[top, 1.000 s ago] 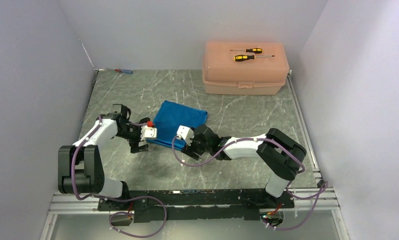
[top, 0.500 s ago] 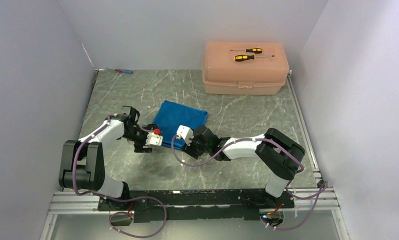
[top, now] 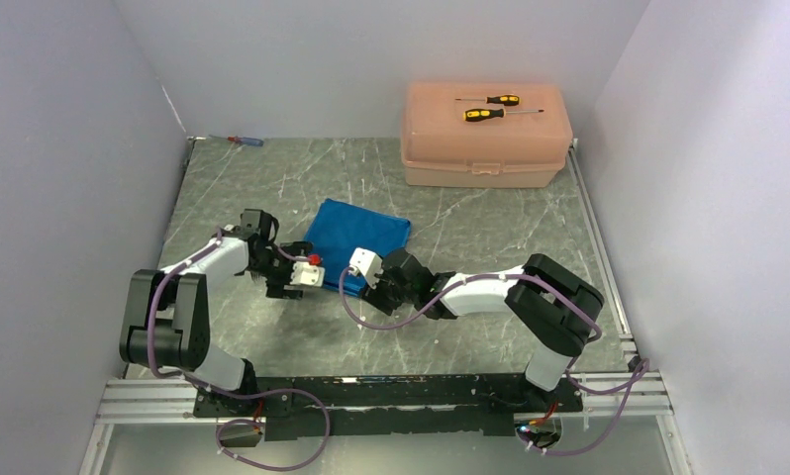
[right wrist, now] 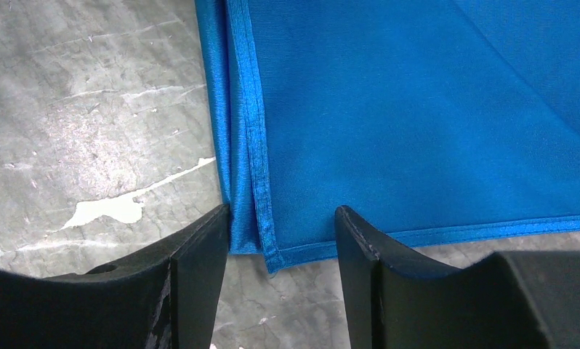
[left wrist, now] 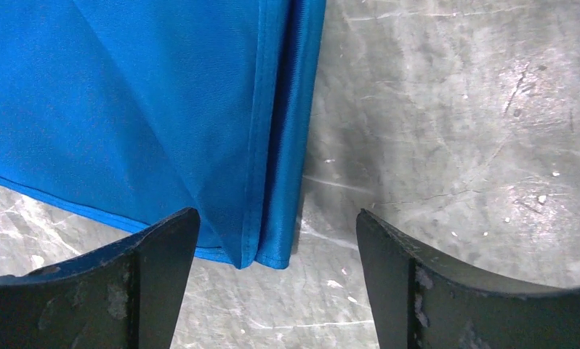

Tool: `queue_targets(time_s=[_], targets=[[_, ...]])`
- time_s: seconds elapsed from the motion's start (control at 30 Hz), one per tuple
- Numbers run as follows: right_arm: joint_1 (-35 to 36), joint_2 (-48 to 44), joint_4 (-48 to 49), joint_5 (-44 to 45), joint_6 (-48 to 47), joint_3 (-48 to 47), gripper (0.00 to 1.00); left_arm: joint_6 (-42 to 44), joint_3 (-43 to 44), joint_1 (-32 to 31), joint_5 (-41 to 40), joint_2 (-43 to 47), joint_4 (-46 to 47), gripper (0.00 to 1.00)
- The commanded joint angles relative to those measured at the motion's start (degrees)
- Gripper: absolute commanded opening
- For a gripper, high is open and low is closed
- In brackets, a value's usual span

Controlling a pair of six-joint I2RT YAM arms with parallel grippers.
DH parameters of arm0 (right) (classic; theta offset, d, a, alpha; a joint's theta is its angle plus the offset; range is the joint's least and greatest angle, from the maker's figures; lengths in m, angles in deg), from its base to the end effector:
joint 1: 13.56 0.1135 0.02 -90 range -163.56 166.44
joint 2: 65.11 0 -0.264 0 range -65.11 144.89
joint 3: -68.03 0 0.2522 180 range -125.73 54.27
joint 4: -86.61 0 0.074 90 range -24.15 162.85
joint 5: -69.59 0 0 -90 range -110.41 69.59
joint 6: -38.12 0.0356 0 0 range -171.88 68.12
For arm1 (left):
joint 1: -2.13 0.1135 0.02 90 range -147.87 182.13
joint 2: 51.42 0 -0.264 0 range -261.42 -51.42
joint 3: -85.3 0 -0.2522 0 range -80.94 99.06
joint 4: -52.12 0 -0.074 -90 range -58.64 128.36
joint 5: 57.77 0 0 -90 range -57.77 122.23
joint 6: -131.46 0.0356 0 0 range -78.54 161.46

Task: Fold the napkin into a case and place the utensils inside
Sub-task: Pick up the upper triangle-folded napkin from the center of the board.

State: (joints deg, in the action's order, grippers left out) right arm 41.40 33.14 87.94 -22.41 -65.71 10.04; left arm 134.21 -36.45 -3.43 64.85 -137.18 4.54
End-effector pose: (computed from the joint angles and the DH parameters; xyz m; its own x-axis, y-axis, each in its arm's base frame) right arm 0.1917 0.2755 0.1429 -0.1510 -0.6314 -0.7606 -0.8959 0.4126 -0.1647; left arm 0.2479 -0.0434 0.1598 0.2655 0.8194 -0.5080 0.9501 -0.1331 0.2820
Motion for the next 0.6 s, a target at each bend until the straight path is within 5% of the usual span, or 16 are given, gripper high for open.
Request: queue_targets(time_s=[0.0, 0.17, 0.37, 0.57], targets=[[0.21, 0.54, 0.04, 0.24, 0.6, 0.28, 0.57, 0.95, -0.87, -0.39, -6.45, -3.85, 3.29, 0.82], [0.21, 1.43, -0.57, -0.12, 1.07, -0.45, 0.57, 4.5, -2.37, -1.33, -9.22, -4.89, 3.75, 0.66], [0.16, 2.24, -0.4, -0.32, 1.92, -1.17, 0.52, 3.3, 0.85, -3.93, -11.4, -7.59, 2.72, 0.31], [0.2, 1.96, -1.89, 1.4, 2.48, -2.68, 0.16, -2.42, 5.14, -4.24, -12.02, -8.46, 2.45, 0.09]])
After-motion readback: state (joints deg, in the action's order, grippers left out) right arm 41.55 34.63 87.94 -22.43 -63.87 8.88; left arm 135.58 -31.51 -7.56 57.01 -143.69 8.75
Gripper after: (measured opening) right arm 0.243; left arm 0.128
